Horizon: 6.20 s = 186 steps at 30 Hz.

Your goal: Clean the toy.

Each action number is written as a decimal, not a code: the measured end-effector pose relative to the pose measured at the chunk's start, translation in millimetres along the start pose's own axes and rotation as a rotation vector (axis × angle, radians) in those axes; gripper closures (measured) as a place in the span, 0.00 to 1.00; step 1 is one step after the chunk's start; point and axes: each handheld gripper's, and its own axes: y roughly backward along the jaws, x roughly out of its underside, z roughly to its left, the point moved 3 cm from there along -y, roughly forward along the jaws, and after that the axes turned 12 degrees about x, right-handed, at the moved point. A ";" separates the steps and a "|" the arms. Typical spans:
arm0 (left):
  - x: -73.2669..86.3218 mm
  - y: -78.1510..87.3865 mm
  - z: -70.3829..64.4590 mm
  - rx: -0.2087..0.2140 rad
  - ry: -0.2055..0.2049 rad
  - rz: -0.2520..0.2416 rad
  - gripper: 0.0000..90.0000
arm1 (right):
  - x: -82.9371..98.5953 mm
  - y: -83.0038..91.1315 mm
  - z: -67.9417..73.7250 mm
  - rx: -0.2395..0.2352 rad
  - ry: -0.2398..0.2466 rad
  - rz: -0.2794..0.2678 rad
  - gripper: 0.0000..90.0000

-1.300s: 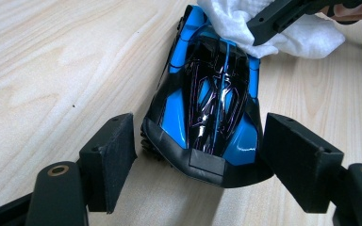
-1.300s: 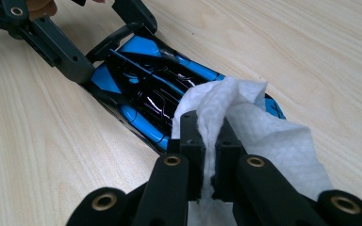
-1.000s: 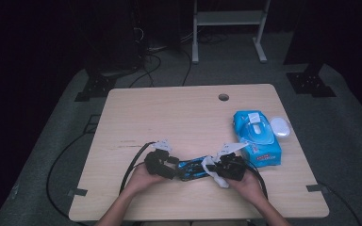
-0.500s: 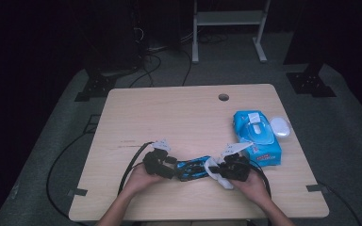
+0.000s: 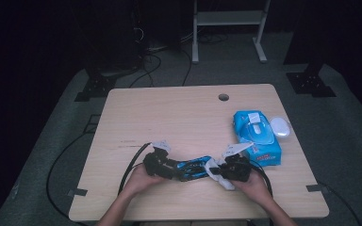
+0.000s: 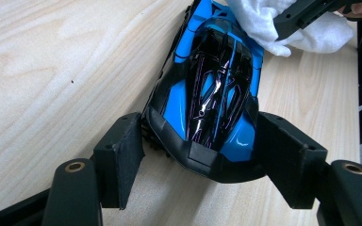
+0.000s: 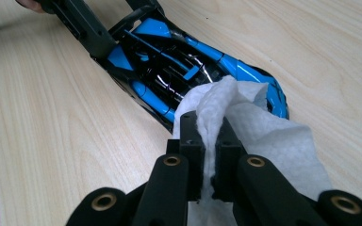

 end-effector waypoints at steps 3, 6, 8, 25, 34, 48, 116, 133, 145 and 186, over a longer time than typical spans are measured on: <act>1.1 0.0 -1.9 -0.013 -0.017 -0.008 0.37 | 4.1 0.4 -0.3 -0.006 0.005 0.007 0.95; 1.1 -0.1 -3.5 -0.025 -0.037 -0.006 0.37 | 4.7 1.1 1.4 0.002 0.002 0.008 0.95; 0.7 -0.7 -5.3 -0.036 -0.049 -0.008 0.37 | 2.1 1.3 0.0 -0.007 -0.003 0.015 0.95; -0.3 4.4 -3.9 0.017 0.043 -0.028 0.33 | -15.6 -5.0 -4.5 -0.026 -0.015 -0.011 0.94; 0.3 2.2 -2.9 0.003 0.105 0.001 0.46 | -9.8 -10.7 -2.3 -0.040 -0.015 -0.005 0.94; 1.5 0.8 -15.1 -0.101 -0.066 -0.014 0.58 | -0.2 -4.8 4.7 -0.030 0.001 -0.040 0.95; 17.9 -8.1 -49.8 -0.289 -0.429 -0.055 0.65 | 2.9 19.5 -19.2 -0.047 -0.010 -0.031 0.59; 20.8 -7.1 -48.1 -0.284 -0.434 -0.079 0.64 | 4.7 3.2 -29.3 -0.155 -0.114 0.043 0.57; 18.1 -2.4 -33.0 -0.229 -0.289 -0.100 0.43 | 1.6 0.8 -24.9 -0.159 -0.086 0.006 0.60; 6.3 -7.6 -14.0 -0.276 -0.366 -0.054 0.60 | -77.8 -16.1 6.1 0.109 0.029 -0.177 0.91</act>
